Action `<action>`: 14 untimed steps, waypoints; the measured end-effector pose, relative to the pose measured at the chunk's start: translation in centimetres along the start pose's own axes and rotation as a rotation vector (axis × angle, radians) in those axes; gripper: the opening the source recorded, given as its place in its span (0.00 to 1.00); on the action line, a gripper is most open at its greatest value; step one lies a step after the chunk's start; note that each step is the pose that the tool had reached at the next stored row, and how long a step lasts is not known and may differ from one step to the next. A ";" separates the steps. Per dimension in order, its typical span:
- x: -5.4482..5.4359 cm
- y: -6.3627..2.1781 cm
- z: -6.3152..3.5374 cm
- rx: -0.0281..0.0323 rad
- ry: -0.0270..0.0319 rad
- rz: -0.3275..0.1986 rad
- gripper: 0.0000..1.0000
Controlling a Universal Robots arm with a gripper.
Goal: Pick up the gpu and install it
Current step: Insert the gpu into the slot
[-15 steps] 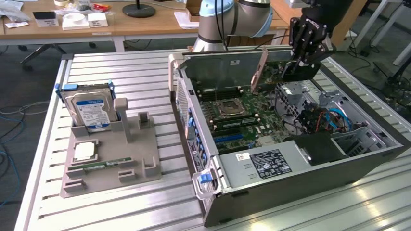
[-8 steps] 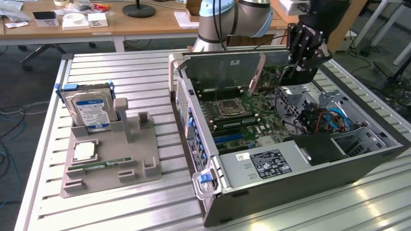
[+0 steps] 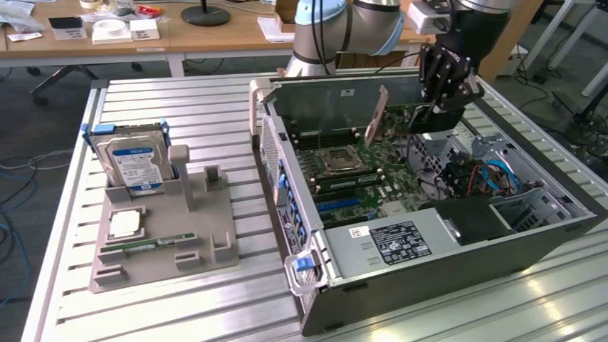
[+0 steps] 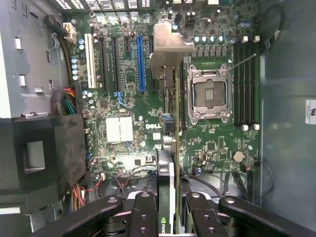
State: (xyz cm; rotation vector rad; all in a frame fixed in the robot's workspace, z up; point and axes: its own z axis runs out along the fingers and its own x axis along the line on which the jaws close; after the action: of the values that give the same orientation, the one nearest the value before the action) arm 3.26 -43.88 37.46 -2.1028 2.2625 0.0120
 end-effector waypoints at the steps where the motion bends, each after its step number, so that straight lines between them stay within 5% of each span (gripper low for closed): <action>1: 0.0 0.06 0.13 0.0000 -0.0001 0.000 0.27; 14: 0.1 1.28 0.90 0.0001 0.0000 0.000 0.27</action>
State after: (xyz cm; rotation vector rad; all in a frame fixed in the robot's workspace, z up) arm 2.00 -43.88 36.52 -2.1027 2.2625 0.0119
